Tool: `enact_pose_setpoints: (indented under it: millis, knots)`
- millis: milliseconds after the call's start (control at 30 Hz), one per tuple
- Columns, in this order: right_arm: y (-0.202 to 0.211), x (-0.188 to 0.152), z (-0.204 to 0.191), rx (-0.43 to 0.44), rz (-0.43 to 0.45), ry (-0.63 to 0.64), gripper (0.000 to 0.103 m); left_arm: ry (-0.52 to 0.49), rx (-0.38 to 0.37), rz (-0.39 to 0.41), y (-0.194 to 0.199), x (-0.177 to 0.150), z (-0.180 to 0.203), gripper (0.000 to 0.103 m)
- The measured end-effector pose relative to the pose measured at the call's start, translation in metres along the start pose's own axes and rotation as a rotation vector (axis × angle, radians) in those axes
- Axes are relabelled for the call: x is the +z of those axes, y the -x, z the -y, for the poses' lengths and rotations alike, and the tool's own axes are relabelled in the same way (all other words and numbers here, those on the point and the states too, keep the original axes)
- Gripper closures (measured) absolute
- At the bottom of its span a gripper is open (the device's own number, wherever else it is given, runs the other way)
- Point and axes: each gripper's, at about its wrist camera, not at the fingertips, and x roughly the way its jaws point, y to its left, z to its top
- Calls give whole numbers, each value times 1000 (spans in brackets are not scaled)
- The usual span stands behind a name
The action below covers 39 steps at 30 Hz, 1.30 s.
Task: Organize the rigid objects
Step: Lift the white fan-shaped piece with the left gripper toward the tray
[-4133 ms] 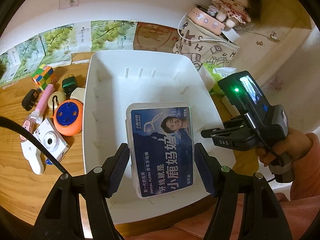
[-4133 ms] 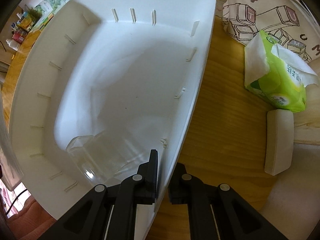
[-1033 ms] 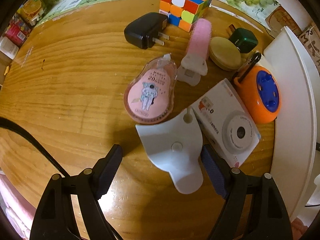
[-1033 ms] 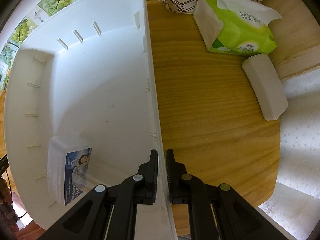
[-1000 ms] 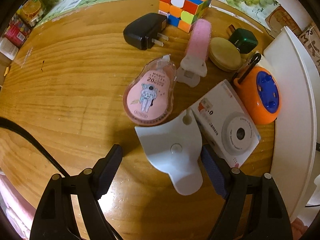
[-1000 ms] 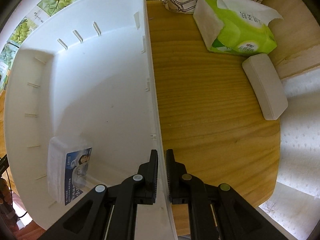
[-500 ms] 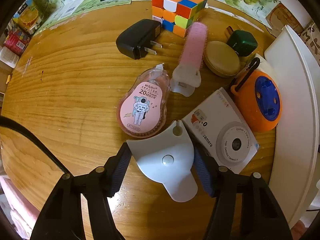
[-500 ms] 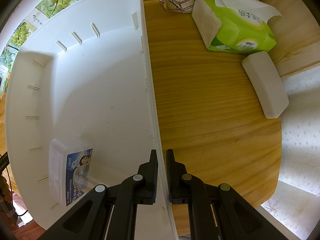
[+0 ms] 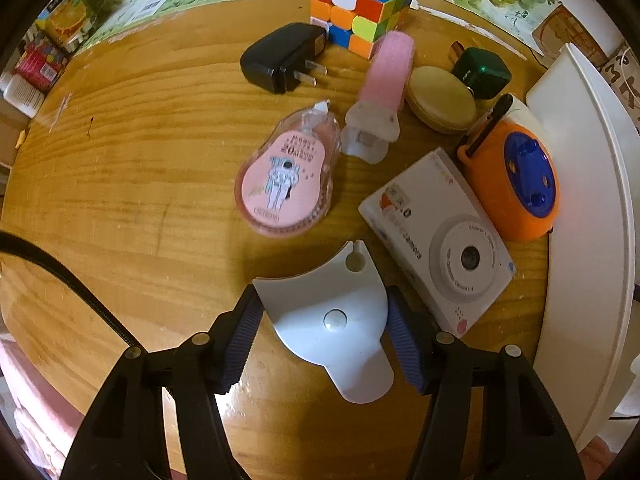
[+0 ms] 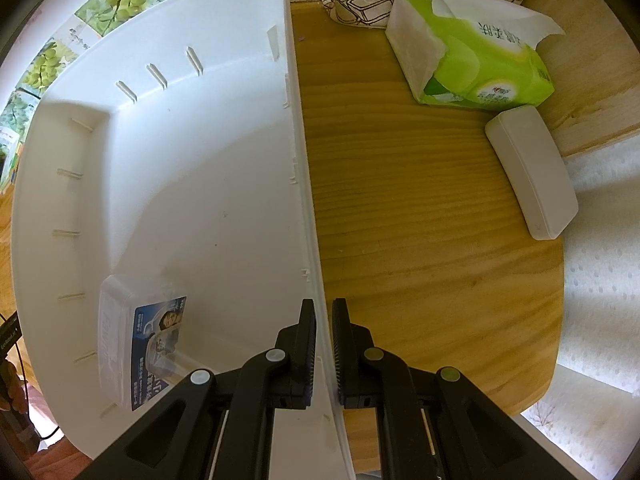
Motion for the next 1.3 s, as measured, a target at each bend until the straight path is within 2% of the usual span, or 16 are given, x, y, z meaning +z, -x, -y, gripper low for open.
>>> enact_pose_setpoints:
  millis: [267,500,700,1167,1300]
  knots:
    - [3,0,-4,10,7,26,94,87,-26,23,9,-28,-10,38]
    - [6,-2,-10,28,13,79,94,118,-41,103,28,-59,-1,39]
    - [9,-4,-14,51,15,138,95,146,-31,167,50,-71,6,39]
    - [8,-10,-21,86,23,284,95,127,-12,256,91,-90,55,38]
    - [8,-11,-22,100,24,323,95,120,-28,294,106,-93,71,38]
